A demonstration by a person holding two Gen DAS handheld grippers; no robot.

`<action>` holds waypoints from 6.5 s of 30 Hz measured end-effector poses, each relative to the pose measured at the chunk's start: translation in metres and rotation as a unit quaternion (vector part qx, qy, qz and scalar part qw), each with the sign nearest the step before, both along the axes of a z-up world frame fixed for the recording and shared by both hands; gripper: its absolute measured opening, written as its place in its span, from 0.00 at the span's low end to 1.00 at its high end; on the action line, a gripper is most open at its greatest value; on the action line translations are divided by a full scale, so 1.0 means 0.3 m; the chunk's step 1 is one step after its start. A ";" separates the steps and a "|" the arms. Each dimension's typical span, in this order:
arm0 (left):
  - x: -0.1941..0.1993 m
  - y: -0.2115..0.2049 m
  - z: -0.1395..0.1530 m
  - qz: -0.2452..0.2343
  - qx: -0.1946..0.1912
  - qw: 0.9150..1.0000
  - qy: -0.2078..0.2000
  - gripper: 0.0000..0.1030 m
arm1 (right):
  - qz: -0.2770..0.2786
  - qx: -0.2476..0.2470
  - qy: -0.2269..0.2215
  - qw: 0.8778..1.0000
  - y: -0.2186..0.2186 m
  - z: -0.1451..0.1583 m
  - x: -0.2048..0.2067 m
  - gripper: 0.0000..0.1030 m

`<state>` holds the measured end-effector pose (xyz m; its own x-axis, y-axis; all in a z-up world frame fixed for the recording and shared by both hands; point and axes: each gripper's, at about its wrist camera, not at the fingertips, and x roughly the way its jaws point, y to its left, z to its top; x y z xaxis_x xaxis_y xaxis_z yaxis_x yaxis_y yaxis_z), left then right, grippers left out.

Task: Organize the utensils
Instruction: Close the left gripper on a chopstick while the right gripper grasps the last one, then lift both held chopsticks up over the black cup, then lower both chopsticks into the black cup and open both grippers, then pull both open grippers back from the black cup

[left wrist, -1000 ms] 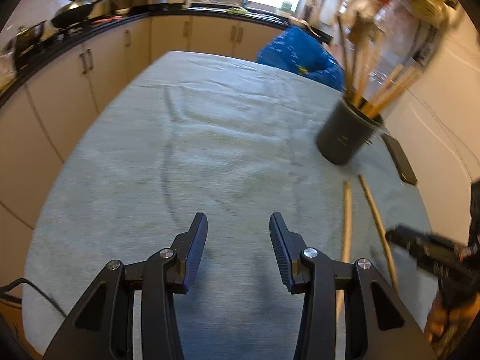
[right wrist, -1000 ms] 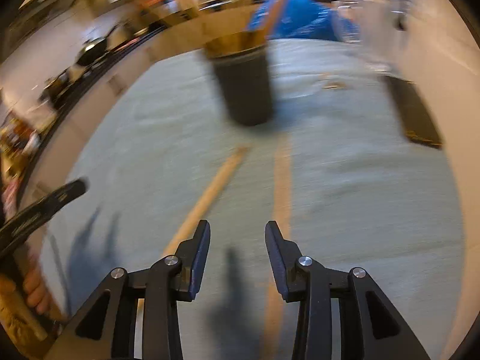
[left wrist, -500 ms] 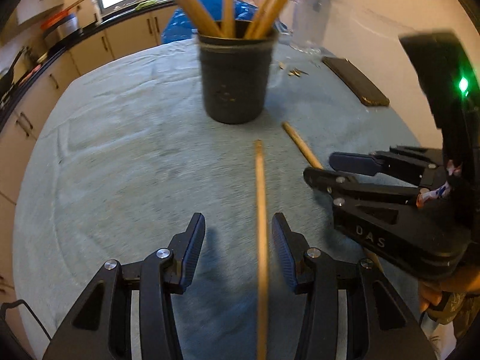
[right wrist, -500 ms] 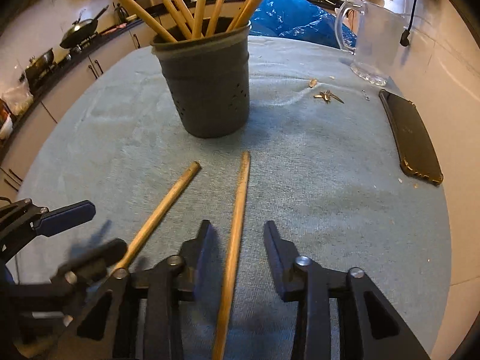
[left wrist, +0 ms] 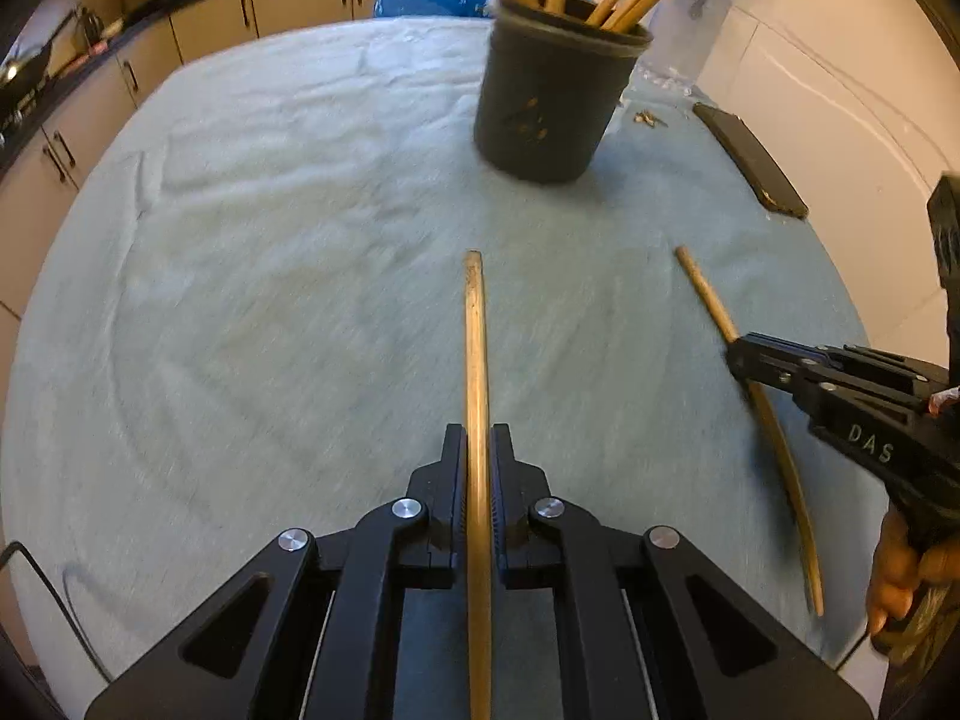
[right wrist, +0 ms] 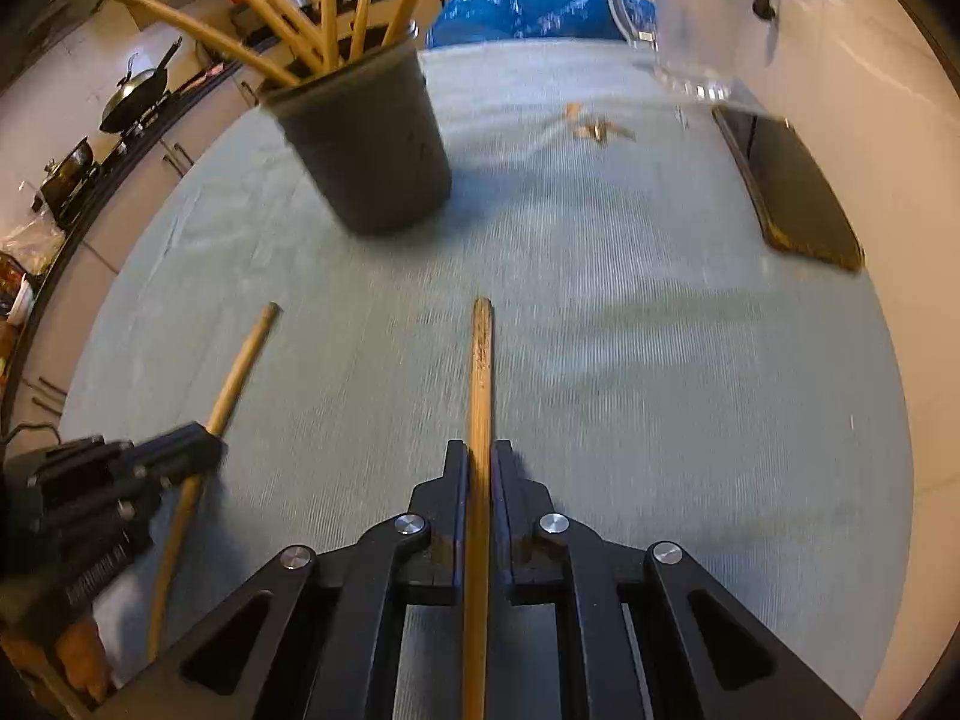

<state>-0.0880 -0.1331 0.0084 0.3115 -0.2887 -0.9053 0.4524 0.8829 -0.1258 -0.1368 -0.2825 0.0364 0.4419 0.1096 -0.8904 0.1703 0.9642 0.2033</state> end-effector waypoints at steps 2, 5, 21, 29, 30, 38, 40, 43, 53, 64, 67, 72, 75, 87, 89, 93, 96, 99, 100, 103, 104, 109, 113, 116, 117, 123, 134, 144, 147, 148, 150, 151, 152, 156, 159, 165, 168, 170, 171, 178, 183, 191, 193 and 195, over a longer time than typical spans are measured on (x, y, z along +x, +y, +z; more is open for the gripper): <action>-0.005 0.032 0.013 -0.011 -0.009 1.000 0.016 0.11 | 0.007 0.000 0.014 1.000 -0.002 0.001 -0.025 0.14; 0.009 0.044 0.041 -0.016 -0.019 1.000 0.007 0.35 | 0.013 -0.009 0.022 1.000 0.000 0.008 -0.027 0.35; 0.156 -0.134 0.002 -0.062 0.062 0.996 -0.018 0.30 | 0.062 -0.083 0.081 0.991 0.061 0.001 0.204 0.25; 0.175 -0.140 0.000 -0.057 0.036 0.997 -0.023 0.25 | 0.068 -0.054 0.039 0.995 0.033 -0.004 0.246 0.07; 0.177 -0.128 0.003 -0.048 0.030 0.998 -0.021 0.16 | 0.065 -0.052 0.025 0.996 0.030 -0.005 0.237 0.07; 0.091 -0.007 0.158 -0.019 -0.028 0.997 -0.068 0.06 | 0.014 -0.011 -0.054 0.998 0.002 0.081 0.113 0.07; 0.054 0.023 0.221 -0.015 -0.048 0.995 -0.089 0.06 | 0.007 -0.014 -0.083 0.996 0.000 0.134 0.082 0.07; -0.005 0.058 0.303 -0.012 -0.072 0.990 -0.120 0.06 | -0.006 -0.018 -0.132 0.991 0.005 0.230 0.020 0.07; -0.179 0.111 0.466 0.006 -0.098 0.971 -0.219 0.06 | -0.027 -0.024 -0.244 0.969 0.048 0.441 -0.208 0.07; -0.317 0.181 0.576 0.017 -0.135 0.954 -0.268 0.06 | -0.025 -0.028 -0.297 0.954 0.113 0.512 -0.336 0.07; -0.333 0.201 0.620 0.022 -0.154 0.950 -0.272 0.06 | -0.029 -0.031 -0.308 0.950 0.114 0.530 -0.353 0.07; -0.318 0.216 0.677 0.029 -0.178 0.943 -0.280 0.06 | -0.033 -0.040 -0.325 0.944 0.112 0.569 -0.353 0.07; -0.293 0.211 0.709 0.033 -0.182 0.940 -0.287 0.06 | -0.036 -0.038 -0.331 0.942 0.104 0.588 -0.331 0.07; -0.076 0.113 0.864 0.052 -0.200 0.926 -0.317 0.06 | -0.072 -0.031 -0.385 0.920 0.046 0.747 -0.121 0.07; -0.022 0.096 0.885 0.060 -0.210 0.923 -0.316 0.06 | -0.080 -0.037 -0.398 0.913 0.038 0.783 -0.066 0.07; 0.101 0.045 0.908 0.077 -0.234 0.920 -0.305 0.06 | -0.097 -0.057 -0.422 0.899 0.033 0.829 0.041 0.07; 0.168 -0.010 0.907 0.088 -0.225 0.916 -0.320 0.06 | -0.109 -0.068 -0.435 0.891 0.023 0.843 0.107 0.07; 0.241 -0.070 0.892 0.089 -0.213 0.919 -0.321 0.06 | -0.119 -0.068 -0.438 0.889 0.011 0.834 0.173 0.07; 0.260 -0.084 0.885 0.088 -0.210 0.920 -0.320 0.06 | -0.124 -0.068 -0.438 0.888 0.006 0.822 0.197 0.07; 0.329 -0.126 0.838 0.087 -0.205 0.925 -0.306 0.06 | -0.135 -0.065 -0.430 0.890 -0.014 0.781 0.256 0.07; 0.344 -0.136 0.821 0.086 -0.203 0.928 -0.299 0.06 | -0.138 -0.063 -0.425 0.892 -0.021 0.766 0.274 0.07; 0.394 -0.171 0.734 0.086 -0.179 0.942 -0.269 0.06 | -0.139 -0.060 -0.395 0.906 -0.043 0.672 0.317 0.07; 0.404 -0.159 0.708 0.087 -0.182 0.948 -0.245 0.06 | -0.139 -0.052 -0.378 0.914 -0.054 0.622 0.317 0.08; 0.379 -0.139 0.713 0.089 -0.182 0.949 -0.244 0.06 | -0.139 -0.043 -0.370 0.918 -0.061 0.603 0.314 0.08; 0.365 -0.134 0.719 0.086 -0.182 0.948 -0.246 0.06 | -0.139 -0.040 -0.369 0.918 -0.064 0.600 0.310 0.09; 0.267 -0.110 0.770 0.071 -0.188 0.944 -0.263 0.07 | -0.142 -0.032 -0.370 0.917 -0.067 0.620 0.268 0.23; 0.065 0.003 0.819 0.062 -0.206 0.934 -0.284 0.33 | -0.151 -0.035 -0.384 0.910 -0.072 0.680 0.098 0.36; -0.108 0.081 0.726 0.053 -0.172 0.937 -0.298 0.60 | -0.159 -0.022 -0.347 0.924 -0.061 0.593 -0.043 0.47; -0.136 0.099 0.693 0.055 -0.166 0.940 -0.293 0.61 | -0.160 -0.018 -0.332 0.930 -0.050 0.550 -0.078 0.49; -0.145 0.109 0.683 0.060 -0.162 0.940 -0.294 0.63 | -0.161 -0.016 -0.327 0.931 -0.047 0.538 -0.088 0.49; -0.156 0.122 0.671 0.070 -0.158 0.940 -0.295 0.67 | -0.162 -0.011 -0.321 0.933 -0.047 0.522 -0.104 0.50; -0.161 0.130 0.666 0.074 -0.156 0.940 -0.296 0.67 | -0.163 -0.009 -0.318 0.934 -0.043 0.511 -0.116 0.50; -0.161 0.129 0.663 0.076 -0.153 0.940 -0.296 0.67 | -0.162 -0.009 -0.316 0.935 -0.040 0.506 -0.121 0.50; -0.177 0.145 0.640 0.087 -0.138 0.941 -0.298 0.69 | -0.157 -0.014 -0.312 0.937 -0.017 0.492 -0.149 0.52; -0.180 0.153 0.626 0.098 -0.127 0.941 -0.299 0.71 | -0.149 -0.023 -0.312 0.938 0.007 0.486 -0.167 0.54; -0.170 0.188 0.567 0.123 -0.109 0.946 -0.280 0.73 | -0.135 -0.050 -0.308 0.940 0.074 0.465 -0.198 0.59; -0.170 0.195 0.532 0.129 -0.096 0.949 -0.273 0.74 | -0.129 -0.060 -0.297 0.944 0.104 0.443 -0.203 0.59; -0.173 0.191 0.512 0.130 -0.082 0.950 -0.271 0.74 | -0.127 -0.066 -0.293 0.945 0.119 0.429 -0.206 0.59; -0.175 0.190 0.502 0.130 -0.077 0.951 -0.270 0.74 | -0.125 -0.069 -0.291 0.946 0.126 0.422 -0.208 0.59; -0.194 0.174 0.466 0.126 -0.062 0.954 -0.265 0.74 | -0.133 -0.071 -0.285 0.947 0.128 0.400 -0.236 0.60; -0.202 0.161 0.453 0.119 -0.059 0.956 -0.263 0.74 | -0.140 -0.071 -0.280 0.947 0.118 0.388 -0.250 0.60; -0.198 0.150 0.440 0.113 -0.052 0.957 -0.261 0.75 | -0.144 -0.068 -0.270 0.950 0.111 0.372 -0.245 0.61; -0.192 0.147 0.433 0.114 -0.051 0.958 -0.259 0.75 | -0.145 -0.066 -0.267 0.950 0.107 0.365 -0.240 0.61; -0.183 0.144 0.426 0.113 -0.048 0.959 -0.256 0.75 | -0.146 -0.064 -0.263 0.952 0.103 0.357 -0.233 0.61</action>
